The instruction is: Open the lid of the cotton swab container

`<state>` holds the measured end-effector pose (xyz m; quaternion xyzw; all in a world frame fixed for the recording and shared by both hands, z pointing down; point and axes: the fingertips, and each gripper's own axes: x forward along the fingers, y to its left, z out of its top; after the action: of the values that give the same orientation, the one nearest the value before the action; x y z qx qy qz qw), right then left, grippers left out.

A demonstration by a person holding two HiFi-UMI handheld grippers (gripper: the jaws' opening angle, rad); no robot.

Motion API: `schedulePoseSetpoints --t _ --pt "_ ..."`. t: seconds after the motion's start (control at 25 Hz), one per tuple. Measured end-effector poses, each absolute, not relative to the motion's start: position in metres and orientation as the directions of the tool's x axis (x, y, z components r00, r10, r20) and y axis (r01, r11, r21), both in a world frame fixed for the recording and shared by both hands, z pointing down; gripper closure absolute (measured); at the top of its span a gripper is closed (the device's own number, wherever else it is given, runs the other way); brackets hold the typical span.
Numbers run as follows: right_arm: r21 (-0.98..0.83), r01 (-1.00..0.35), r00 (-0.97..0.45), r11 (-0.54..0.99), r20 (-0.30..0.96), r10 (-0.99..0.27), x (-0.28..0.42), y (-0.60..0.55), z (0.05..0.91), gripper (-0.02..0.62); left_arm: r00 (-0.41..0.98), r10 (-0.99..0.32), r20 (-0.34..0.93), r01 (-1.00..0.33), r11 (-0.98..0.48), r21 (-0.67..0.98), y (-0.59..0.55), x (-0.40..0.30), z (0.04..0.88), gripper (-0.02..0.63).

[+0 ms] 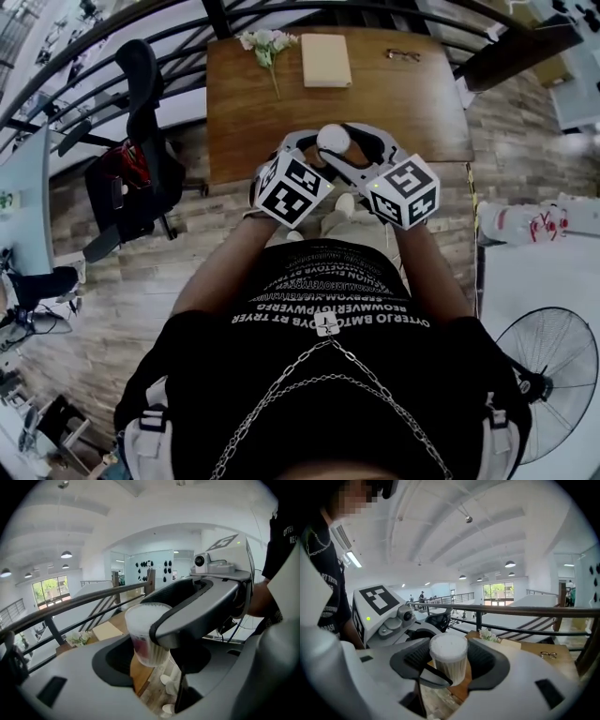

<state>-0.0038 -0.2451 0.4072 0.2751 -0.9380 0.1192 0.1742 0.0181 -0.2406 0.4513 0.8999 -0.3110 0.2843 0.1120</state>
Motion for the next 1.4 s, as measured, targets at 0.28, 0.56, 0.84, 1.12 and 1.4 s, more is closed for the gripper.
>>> schedulePoseSetpoints --t 0.28,0.56,0.84,1.12,1.4 --pt "-0.264 -0.635 -0.77 0.726 0.285 -0.57 0.011 -0.252 0.403 0.348 0.603 -0.562 0.567 -0.672 -0.74 -0.019 -0.247 0.022 0.445 0.351" --pt "-0.382 -0.612 -0.791 0.693 0.268 -0.55 0.025 -0.254 0.405 0.345 0.613 -0.554 0.563 -0.655 -0.755 -0.029 -0.245 0.031 0.447 0.354" --pt "-0.002 -0.618 -0.701 0.786 0.455 -0.55 0.011 -0.254 0.404 0.322 0.547 -0.587 0.597 -0.662 -0.74 -0.121 -0.248 0.029 0.446 0.356" --pt "-0.216 -0.641 -0.747 0.736 0.398 -0.533 0.016 -0.258 0.412 0.333 0.553 -0.62 0.557 -0.679 -0.722 -0.131 -0.246 0.026 0.45 0.357" --pt "-0.381 -0.637 -0.771 0.67 0.318 -0.552 0.019 -0.263 0.415 0.333 0.56 -0.635 0.532 -0.692 -0.712 -0.12 -0.247 0.024 0.452 0.36"
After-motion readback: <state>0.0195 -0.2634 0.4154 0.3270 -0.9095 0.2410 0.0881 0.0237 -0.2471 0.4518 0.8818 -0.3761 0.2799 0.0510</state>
